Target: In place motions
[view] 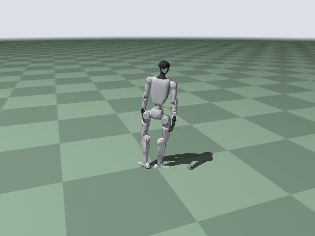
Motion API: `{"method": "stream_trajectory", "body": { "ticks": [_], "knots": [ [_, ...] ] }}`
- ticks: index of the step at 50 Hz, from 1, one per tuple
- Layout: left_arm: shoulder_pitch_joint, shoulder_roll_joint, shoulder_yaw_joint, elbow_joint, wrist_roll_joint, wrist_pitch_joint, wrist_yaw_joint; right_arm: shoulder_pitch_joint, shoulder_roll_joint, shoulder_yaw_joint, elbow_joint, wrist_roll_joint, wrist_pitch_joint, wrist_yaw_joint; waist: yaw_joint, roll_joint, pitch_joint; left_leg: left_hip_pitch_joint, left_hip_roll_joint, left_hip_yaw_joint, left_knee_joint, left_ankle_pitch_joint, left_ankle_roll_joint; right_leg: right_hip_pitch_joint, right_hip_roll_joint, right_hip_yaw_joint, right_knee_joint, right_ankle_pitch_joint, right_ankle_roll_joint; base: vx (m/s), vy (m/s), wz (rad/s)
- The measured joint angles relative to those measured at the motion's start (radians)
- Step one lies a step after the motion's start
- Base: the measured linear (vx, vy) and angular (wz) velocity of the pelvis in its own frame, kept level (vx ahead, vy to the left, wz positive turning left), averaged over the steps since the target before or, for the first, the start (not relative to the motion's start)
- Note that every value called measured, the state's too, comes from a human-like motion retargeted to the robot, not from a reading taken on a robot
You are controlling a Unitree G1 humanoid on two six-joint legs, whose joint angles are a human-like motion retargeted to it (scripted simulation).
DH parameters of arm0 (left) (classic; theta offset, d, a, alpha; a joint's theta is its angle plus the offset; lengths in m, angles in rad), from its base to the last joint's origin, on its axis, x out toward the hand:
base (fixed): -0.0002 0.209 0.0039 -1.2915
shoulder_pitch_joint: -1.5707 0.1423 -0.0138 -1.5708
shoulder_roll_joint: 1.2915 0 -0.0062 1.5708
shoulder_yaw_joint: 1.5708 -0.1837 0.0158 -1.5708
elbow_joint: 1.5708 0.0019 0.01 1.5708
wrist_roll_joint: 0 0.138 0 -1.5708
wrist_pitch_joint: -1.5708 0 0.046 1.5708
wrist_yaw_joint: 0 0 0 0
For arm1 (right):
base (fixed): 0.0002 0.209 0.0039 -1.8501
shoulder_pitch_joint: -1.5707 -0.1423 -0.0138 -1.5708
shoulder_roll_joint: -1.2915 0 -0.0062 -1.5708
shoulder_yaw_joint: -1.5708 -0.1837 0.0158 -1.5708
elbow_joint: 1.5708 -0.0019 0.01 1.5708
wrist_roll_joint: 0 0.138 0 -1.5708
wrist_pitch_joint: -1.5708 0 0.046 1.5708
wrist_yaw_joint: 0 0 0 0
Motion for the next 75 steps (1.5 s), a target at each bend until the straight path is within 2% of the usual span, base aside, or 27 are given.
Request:
{"method": "stream_trajectory", "body": {
  "ticks": [2,3,5,7,10,13,15,17,20,23,28,30,31,32,33,34,35,37,43,48,53,60,65,68,72,75],
  "knots": [
    [0.017,0.011,0.031,0.037,-0.029,0.009,0.011,0.003,0.007,-0.01,-0.004,-0.009,0.0,0.011,0.009,0.02,-0.017,0.006,-0.003,-0.058,-0.041,-0.023,-0.051,0.016,0.031,-0.025,0.009,-0.013,0.005,0.12,0.21,1.21],
    [0.027,0.015,0.045,0.056,-0.045,0.015,0.014,0.007,0.009,-0.017,-0.009,-0.013,-0.003,0.014,0.011,0.032,-0.026,0.007,-0.01,-0.088,-0.075,-0.038,-0.056,0.026,0.049,-0.046,0.012,-0.018,0.009,0.16,0.31,1.24],
    [0.035,0.022,0.078,0.106,-0.082,0.028,0.023,0.015,0.009,-0.026,-0.021,-0.024,-0.011,0.022,0.003,0.05,-0.046,-0.001,-0.045,-0.153,-0.129,-0.057,-0.025,0.048,0.07,-0.096,0.013,-0.018,0.015,0.18,0.28,1.27],
    [0.034,0.028,0.11,0.15,-0.115,0.039,0.034,0.015,0.011,-0.025,-0.031,-0.017,-0.018,0.028,0.006,0.054,-0.054,-0.015,-0.048,-0.189,-0.137,-0.06,-0.022,0.068,0.066,-0.139,0.028,-0.011,0.019,0.09,0.32,1.04],
    [0.026,0.032,0.134,0.171,-0.155,0.035,0.054,-0.001,0.015,-0.021,-0.041,0.028,-0.038,0.022,0.011,0.07,-0.029,-0.031,-0.035,-0.262,-0.121,-0.078,-0.032,0.104,0.047,-0.165,0.088,0.007,0.008,-0.01,0.31,1.1],
    [0.014,0.034,0.119,0.172,-0.143,0.039,0.038,-0.006,0.01,-0.011,-0.065,0.021,-0.053,0.038,0.001,0.144,-0.005,-0.043,0.026,-0.362,-0.1,-0.101,-0.025,0.101,0.003,-0.077,0.274,0.038,-0.075,0.1,0.35,1.33],
    [0.008,0.036,0.118,0.174,-0.106,0.057,0.019,-0.007,0.004,0.006,-0.078,-0.003,-0.046,0.043,0.001,0.177,-0.009,-0.063,0.06,-0.411,-0.085,-0.109,-0.026,0.017,-0.062,0.089,0.486,0.027,-0.166,0.13,0.29,1.0],
    [0.003,0.041,0.113,0.17,-0.087,0.065,0.012,-0.015,0.009,0.022,-0.076,-0.015,-0.041,0.032,0.001,0.176,-0.007,-0.074,0.052,-0.451,-0.085,-0.107,-0.017,-0.071,-0.085,0.256,0.627,0.023,-0.222,0.05,0.2,1.1],
    [-0.012,0.045,0.097,0.158,-0.083,0.067,0.007,-0.027,0.025,0.028,-0.08,-0.023,-0.045,0.03,-0.041,0.162,0.014,-0.091,0.022,-0.56,-0.09,-0.093,0.003,-0.163,-0.01,0.499,0.681,0.017,-0.178,0.0,0.06,1.78],
    [-0.017,0.042,0.087,0.143,-0.074,0.063,0.002,-0.019,0.035,0.041,-0.095,-0.037,-0.063,0.035,-0.058,0.143,0.012,-0.108,-0.009,-0.647,-0.097,-0.083,0.019,-0.198,0.106,0.679,0.587,-0.036,-0.106,0.1,0.01,1.61],
    [-0.023,0.039,0.08,0.122,-0.073,0.059,-0.013,-0.022,0.042,0.071,-0.096,-0.067,-0.06,0.033,-0.085,0.069,0.034,-0.104,-0.093,-0.763,-0.094,-0.078,0.033,-0.193,0.142,0.773,0.315,-0.094,-0.032,0.08,-0.04,1.41],
    [-0.025,0.04,0.079,0.122,-0.073,0.058,-0.016,-0.024,0.044,0.078,-0.094,-0.075,-0.062,0.037,-0.085,0.035,0.053,-0.077,-0.131,-0.799,-0.102,-0.077,0.037,-0.193,0.166,0.834,0.216,0.009,-0.084,0.08,-0.06,0.95],
    [-0.023,0.043,0.081,0.123,-0.07,0.057,-0.018,-0.025,0.045,0.081,-0.093,-0.082,-0.062,0.038,-0.062,0.021,0.054,-0.068,-0.138,-0.792,-0.105,-0.077,0.037,-0.187,0.186,0.941,0.221,-0.008,-0.068,0.09,-0.06,0.35],
    [-0.022,0.046,0.081,0.124,-0.067,0.056,-0.019,-0.026,0.046,0.081,-0.093,-0.089,-0.061,0.04,-0.043,0.009,0.055,-0.062,-0.147,-0.792,-0.109,-0.076,0.037,-0.18,0.192,0.969,0.222,-0.02,-0.064,0.1,-0.06,0.26],
    [-0.021,0.047,0.076,0.125,-0.063,0.056,-0.018,-0.025,0.047,0.072,-0.094,-0.097,-0.058,0.043,-0.033,0.002,0.055,-0.06,-0.156,-0.805,-0.111,-0.074,0.04,-0.171,0.17,0.842,0.217,-0.02,-0.081,0.09,-0.05,0.53],
    [-0.02,0.047,0.071,0.129,-0.062,0.054,-0.014,-0.025,0.046,0.062,-0.095,-0.103,-0.057,0.044,-0.02,-0.001,0.054,-0.058,-0.16,-0.814,-0.112,-0.073,0.04,-0.161,0.153,0.796,0.213,-0.018,-0.068,0.07,-0.04,0.64],
    [-0.02,0.046,0.066,0.133,-0.065,0.052,-0.007,-0.025,0.045,0.051,-0.097,-0.108,-0.057,0.045,-0.006,-0.002,0.054,-0.057,-0.16,-0.82,-0.114,-0.072,0.039,-0.15,0.138,0.791,0.211,-0.017,-0.04,0.05,-0.04,0.44],
    [-0.016,0.044,0.068,0.148,-0.071,0.047,0.005,-0.022,0.041,0.038,-0.098,-0.103,-0.063,0.043,0.015,-0.001,0.05,-0.056,-0.156,-0.827,-0.116,-0.069,0.038,-0.141,0.124,0.78,0.204,-0.015,-0.026,0.05,-0.04,0.44],
    [0.017,0.05,0.078,0.155,-0.071,0.046,-0.004,-0.018,0.03,0.03,-0.086,-0.075,-0.057,0.045,-0.012,-0.005,0.024,-0.072,-0.162,-0.852,-0.12,-0.065,0.04,-0.123,0.119,0.718,0.183,-0.011,-0.03,0.07,-0.02,0.5],
    [-0.002,0.056,0.058,0.147,-0.074,0.055,0.007,-0.016,0.027,0.014,-0.1,-0.074,-0.065,0.057,0.002,-0.007,0.033,-0.069,-0.162,-0.833,-0.129,-0.074,0.041,-0.135,0.115,0.729,0.205,-0.005,-0.03,0.0,0.0,0.0],
    [-0.025,0.042,0.046,0.132,-0.106,0.043,0.004,-0.024,0.031,0.029,-0.119,-0.09,-0.07,0.046,-0.044,0.003,0.047,-0.061,-0.156,-0.788,-0.142,-0.091,0.042,-0.157,0.132,0.77,0.202,0.028,-0.039,-0.06,-0.03,-0.42],
    [-0.052,0.046,-0.009,0.122,-0.081,0.036,-0.016,-0.052,0.049,0.074,-0.147,-0.101,-0.082,0.039,-0.109,0.012,0.069,-0.047,-0.123,-0.618,-0.172,-0.14,0.037,-0.226,0.188,0.883,0.17,0.047,-0.069,-0.19,-0.1,-1.45],
    [-0.053,0.068,-0.048,0.13,-0.035,0.042,-0.017,-0.06,0.052,0.109,-0.148,-0.077,-0.087,0.036,-0.165,0.038,0.077,-0.029,-0.063,-0.441,-0.179,-0.186,0.012,-0.225,0.115,0.572,0.161,-0.025,-0.063,-0.23,-0.15,-2.04],
    [-0.041,0.073,-0.04,0.131,-0.014,0.049,0.002,-0.067,0.048,0.119,-0.133,-0.059,-0.084,0.032,-0.14,0.044,0.067,-0.002,-0.029,-0.26,-0.183,-0.22,-0.016,-0.203,0.07,0.337,0.174,-0.047,-0.067,-0.2,-0.17,-2.92],
    [-0.015,0.069,-0.015,0.145,-0.015,0.051,0.022,-0.075,0.036,0.115,-0.108,-0.044,-0.078,0.028,-0.113,0.058,0.04,0.042,0.005,-0.018,-0.186,-0.251,-0.067,-0.154,0.042,0.047,0.205,0.001,-0.104,-0.12,-0.16,-2.92],
    [-0.001,0.064,0.006,0.172,-0.02,0.057,0.026,-0.076,0.024,0.102,-0.089,-0.026,-0.075,0.025,-0.112,0.069,0.022,0.069,0.016,0.085,-0.182,-0.262,-0.099,-0.118,0.043,-0.052,0.21,0.07,-0.13,-0.04,-0.16,-2.41]
  ]
}}
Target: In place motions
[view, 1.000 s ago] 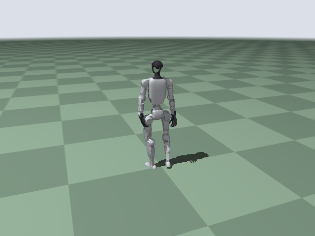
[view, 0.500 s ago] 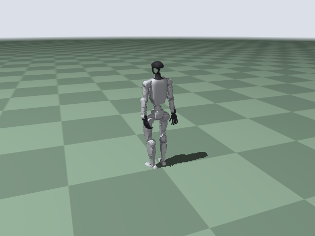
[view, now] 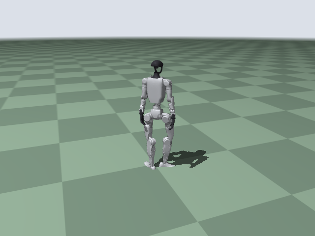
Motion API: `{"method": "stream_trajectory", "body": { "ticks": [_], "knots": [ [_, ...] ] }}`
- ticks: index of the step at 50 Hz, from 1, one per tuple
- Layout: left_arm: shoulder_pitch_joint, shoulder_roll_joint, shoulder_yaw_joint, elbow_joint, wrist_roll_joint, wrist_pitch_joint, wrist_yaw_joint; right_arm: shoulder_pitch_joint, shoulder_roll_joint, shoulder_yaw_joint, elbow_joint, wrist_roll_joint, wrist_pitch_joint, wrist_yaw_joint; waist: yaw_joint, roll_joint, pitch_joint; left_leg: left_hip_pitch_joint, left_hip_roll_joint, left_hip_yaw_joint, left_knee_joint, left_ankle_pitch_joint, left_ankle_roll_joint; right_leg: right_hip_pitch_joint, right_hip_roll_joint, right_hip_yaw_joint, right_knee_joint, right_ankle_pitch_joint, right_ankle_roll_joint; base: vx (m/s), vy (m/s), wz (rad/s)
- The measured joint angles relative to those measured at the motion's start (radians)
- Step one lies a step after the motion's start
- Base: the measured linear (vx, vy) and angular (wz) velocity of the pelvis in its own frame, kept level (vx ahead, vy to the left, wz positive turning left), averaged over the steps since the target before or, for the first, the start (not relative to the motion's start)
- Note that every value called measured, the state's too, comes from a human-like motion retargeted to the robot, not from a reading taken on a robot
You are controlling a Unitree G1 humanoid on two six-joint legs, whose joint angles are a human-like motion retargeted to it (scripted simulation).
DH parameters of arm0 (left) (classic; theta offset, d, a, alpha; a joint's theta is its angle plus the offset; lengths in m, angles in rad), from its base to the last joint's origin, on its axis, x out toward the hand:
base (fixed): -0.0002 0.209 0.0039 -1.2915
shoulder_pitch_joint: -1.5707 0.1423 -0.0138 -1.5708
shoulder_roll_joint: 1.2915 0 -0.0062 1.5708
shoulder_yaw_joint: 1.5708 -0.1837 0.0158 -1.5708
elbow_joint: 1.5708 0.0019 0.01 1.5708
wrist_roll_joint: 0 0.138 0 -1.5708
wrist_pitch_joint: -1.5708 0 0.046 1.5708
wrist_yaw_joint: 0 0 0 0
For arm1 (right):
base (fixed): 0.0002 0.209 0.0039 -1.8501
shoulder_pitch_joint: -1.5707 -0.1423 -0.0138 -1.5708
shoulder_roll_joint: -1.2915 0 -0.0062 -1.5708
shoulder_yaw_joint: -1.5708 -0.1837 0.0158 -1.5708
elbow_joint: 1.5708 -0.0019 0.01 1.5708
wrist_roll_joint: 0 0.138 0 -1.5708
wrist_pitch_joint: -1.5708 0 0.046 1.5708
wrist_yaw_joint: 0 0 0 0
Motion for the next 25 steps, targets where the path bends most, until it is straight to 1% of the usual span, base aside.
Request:
{"method": "stream_trajectory", "body": {
  "ticks": [2,3,5,6,7,8,10,13,15,17,18,20,22,25],
  "knots": [
    [0.005,-0.003,0.005,0.018,-0.008,0.003,0.005,0.0,-0.008,-0.012,0.02,0.022,0.004,-0.004,-0.011,-0.002,-0.01,0.02,-0.009,0.04,0.003,-0.001,-0.014,0.016,0.009,0.007,-0.026,0.022,0.031,0.01,-0.21,-1.86],
    [0.009,-0.005,0.007,0.023,-0.013,0.004,0.008,0.001,-0.012,-0.019,0.032,0.033,0.007,-0.006,-0.019,-0.004,-0.014,0.03,-0.014,0.051,0.005,0.002,-0.021,0.015,0.022,0.039,-0.047,0.011,0.04,0.03,-0.26,-1.56],
    [0.015,-0.007,0.011,0.028,-0.023,0.005,0.012,0.005,-0.017,-0.033,0.057,0.054,0.014,-0.012,-0.039,-0.006,-0.023,0.053,-0.02,0.081,0.009,0.014,-0.037,-0.001,0.057,0.096,-0.103,0.025,0.004,0.08,-0.19,-1.45],
    [0.015,-0.007,0.014,0.025,-0.025,0.006,0.011,0.005,-0.019,-0.04,0.071,0.063,0.019,-0.014,-0.037,-0.01,-0.031,0.063,-0.023,0.108,0.012,0.024,-0.044,-0.013,0.067,0.156,-0.118,0.029,-0.001,0.08,-0.21,-1.51],
    [0.015,-0.008,0.016,0.021,-0.028,0.007,0.011,0.006,-0.02,-0.047,0.084,0.073,0.023,-0.016,-0.038,-0.012,-0.038,0.072,-0.023,0.126,0.017,0.034,-0.049,-0.02,0.074,0.193,-0.132,0.035,-0.005,0.05,-0.3,-1.37],
    [0.014,-0.01,0.016,0.013,-0.03,0.006,0.012,0.01,-0.02,-0.056,0.094,0.084,0.026,-0.019,-0.046,-0.011,-0.042,0.077,-0.017,0.127,0.025,0.046,-0.05,-0.018,0.076,0.181,-0.146,0.046,-0.005,0.03,-0.29,-1.11],
    [0.01,-0.012,0.016,-0.008,-0.04,0.0,0.012,0.015,-0.02,-0.063,0.11,0.103,0.029,-0.023,-0.06,-0.017,-0.042,0.094,-0.007,0.121,0.048,0.073,-0.051,-0.021,0.089,0.243,-0.164,0.048,-0.01,0.04,-0.23,-0.88],
    [0.003,-0.008,0.01,-0.04,-0.043,-0.006,0.0,0.03,-0.018,-0.056,0.13,0.108,0.033,-0.025,-0.084,-0.043,-0.054,0.126,0.001,0.118,0.103,0.125,-0.034,-0.015,0.081,0.311,-0.177,0.044,-0.009,0.11,-0.29,-0.84],
    [-0.003,-0.005,0.003,-0.055,-0.036,-0.005,-0.002,0.04,-0.014,-0.05,0.148,0.095,0.04,-0.023,-0.078,-0.082,-0.076,0.136,0.002,0.11,0.17,0.175,0.011,-0.01,0.043,0.337,-0.172,0.04,0.007,0.14,-0.27,-1.06],
    [-0.011,-0.005,-0.004,-0.068,-0.037,-0.007,0.004,0.047,-0.008,-0.044,0.163,0.076,0.048,-0.024,-0.064,-0.153,-0.091,0.106,0.022,0.014,0.322,0.219,0.111,-0.003,-0.024,0.389,-0.162,0.037,0.02,0.17,-0.24,-1.07],
    [-0.017,-0.004,-0.007,-0.074,-0.041,-0.012,0.005,0.047,-0.003,-0.042,0.167,0.066,0.053,-0.024,-0.054,-0.186,-0.093,0.072,0.051,-0.057,0.434,0.224,0.172,0.001,-0.051,0.415,-0.157,0.037,0.025,0.17,-0.27,-1.07],
    [-0.028,-0.007,-0.014,-0.084,-0.053,-0.023,-0.002,0.045,0.003,-0.038,0.168,0.041,0.062,-0.023,-0.041,-0.215,-0.089,-0.009,0.114,-0.22,0.633,0.223,0.277,0.015,-0.069,0.444,-0.157,0.04,0.029,0.15,-0.22,-1.09],
    [-0.04,-0.018,-0.012,-0.086,-0.058,-0.032,-0.013,0.032,0.003,-0.03,0.166,0.015,0.065,-0.017,-0.012,-0.216,-0.08,-0.075,0.132,-0.357,0.734,0.21,0.305,0.018,-0.057,0.498,-0.159,0.048,0.024,0.09,-0.11,-1.49],
    [-0.054,-0.045,-0.007,-0.081,-0.067,-0.047,-0.005,0.006,-0.001,-0.018,0.14,-0.01,0.062,-0.008,0.033,-0.202,-0.072,-0.16,0.071,-0.54,0.763,0.133,0.282,0.002,-0.03,0.6,-0.16,0.061,0.014,0.03,-0.03,-1.74]
  ]
}}
